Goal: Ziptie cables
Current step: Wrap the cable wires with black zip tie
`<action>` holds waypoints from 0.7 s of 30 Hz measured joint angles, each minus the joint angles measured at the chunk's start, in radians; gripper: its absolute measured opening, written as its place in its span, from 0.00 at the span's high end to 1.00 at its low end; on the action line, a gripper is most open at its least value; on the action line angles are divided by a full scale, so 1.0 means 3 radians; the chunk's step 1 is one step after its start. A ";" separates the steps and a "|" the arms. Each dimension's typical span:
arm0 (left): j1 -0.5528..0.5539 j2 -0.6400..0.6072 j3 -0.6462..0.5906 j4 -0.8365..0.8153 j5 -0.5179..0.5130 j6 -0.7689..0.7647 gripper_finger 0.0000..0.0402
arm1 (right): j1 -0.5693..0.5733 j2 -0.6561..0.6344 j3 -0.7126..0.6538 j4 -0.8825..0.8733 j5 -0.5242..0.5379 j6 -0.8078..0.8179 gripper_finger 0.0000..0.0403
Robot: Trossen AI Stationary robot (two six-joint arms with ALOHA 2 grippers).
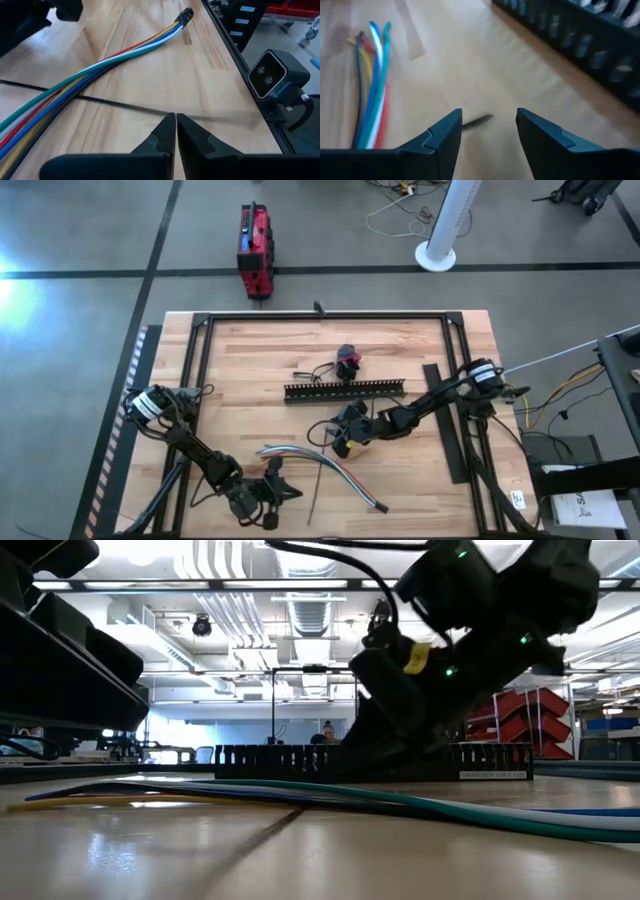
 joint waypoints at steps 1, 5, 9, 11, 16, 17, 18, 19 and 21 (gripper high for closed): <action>0.0000 0.0000 0.0000 -0.0003 0.0000 0.0000 1.00 | -0.0014 0.0051 0.0000 0.0104 -0.0071 0.0021 0.56; 0.0000 0.0001 0.0000 -0.0026 0.0006 -0.0001 1.00 | -0.0048 0.0195 0.0081 0.0261 -0.0265 0.0030 0.57; 0.0000 0.0001 0.0000 -0.0035 0.0004 -0.0011 1.00 | -0.0043 0.0186 0.0105 0.0239 -0.0291 -0.0074 0.57; 0.0000 0.0001 0.0000 -0.0053 0.0006 -0.0011 1.00 | -0.0042 0.0133 0.0097 0.0209 -0.0310 -0.0147 0.57; 0.0000 0.0001 0.0000 -0.0052 0.0042 0.0048 1.00 | -0.0036 -0.0017 0.0079 0.0147 -0.0314 -0.0249 0.57; 0.0000 0.0001 0.0000 -0.0051 0.0074 0.0060 1.00 | -0.0032 -0.0036 0.0058 0.0098 -0.0310 -0.0248 0.57; 0.0000 0.0001 0.0000 -0.0052 0.0086 0.0066 1.00 | -0.0019 -0.0039 0.0055 0.0105 -0.0301 -0.0246 0.57; -0.0001 0.0001 0.0000 -0.0050 0.0088 0.0069 1.00 | -0.0004 -0.0049 0.0054 0.0123 -0.0302 -0.0247 0.58; 0.0000 0.0001 0.0000 -0.0050 0.0092 0.0096 1.00 | 0.0054 -0.0080 0.0032 0.0106 -0.0299 -0.0252 0.58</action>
